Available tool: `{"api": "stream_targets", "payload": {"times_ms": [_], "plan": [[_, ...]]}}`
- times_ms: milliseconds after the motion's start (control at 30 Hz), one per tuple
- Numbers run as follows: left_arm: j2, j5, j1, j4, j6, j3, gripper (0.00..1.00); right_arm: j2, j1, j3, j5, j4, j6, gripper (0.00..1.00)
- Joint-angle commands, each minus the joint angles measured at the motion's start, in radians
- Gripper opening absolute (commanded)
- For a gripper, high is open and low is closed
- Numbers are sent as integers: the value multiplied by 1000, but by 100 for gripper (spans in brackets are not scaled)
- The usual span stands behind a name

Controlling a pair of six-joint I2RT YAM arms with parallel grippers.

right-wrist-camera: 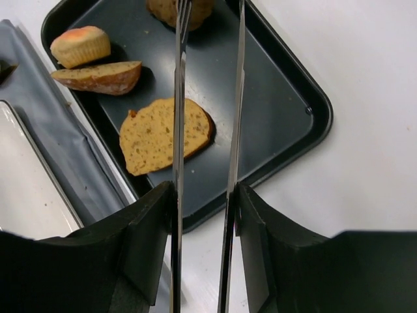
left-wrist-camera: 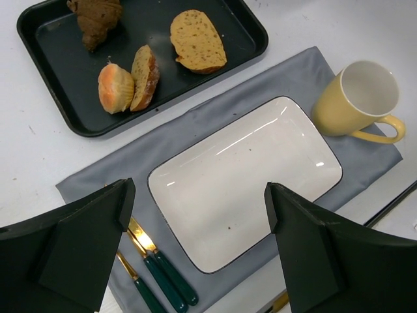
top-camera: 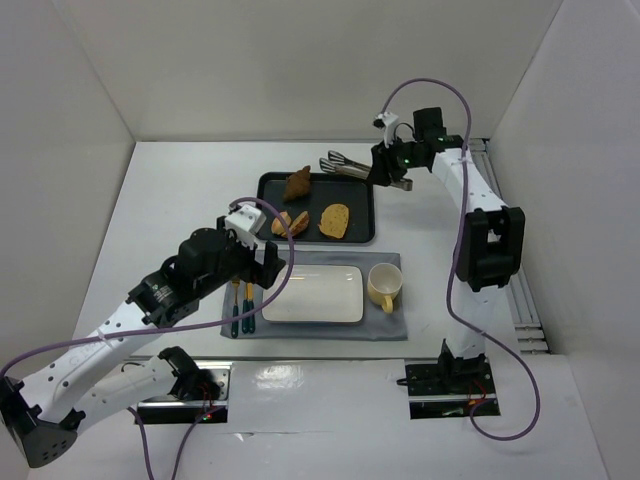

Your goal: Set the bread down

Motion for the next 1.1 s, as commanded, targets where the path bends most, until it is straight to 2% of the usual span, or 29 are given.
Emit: {"api": "stream_targets", "payload": {"times_ms": [0, 500, 1067], "plan": [[-17, -31, -4, 42, 8, -7, 100, 27, 24, 88, -41, -11, 23, 52], [-17, -40, -4, 42, 8, -7, 100, 221, 128, 295, 12, 0, 133, 58], [-17, -49, -4, 42, 17, -7, 100, 222, 119, 260, 31, 75, 152, 58]]}}
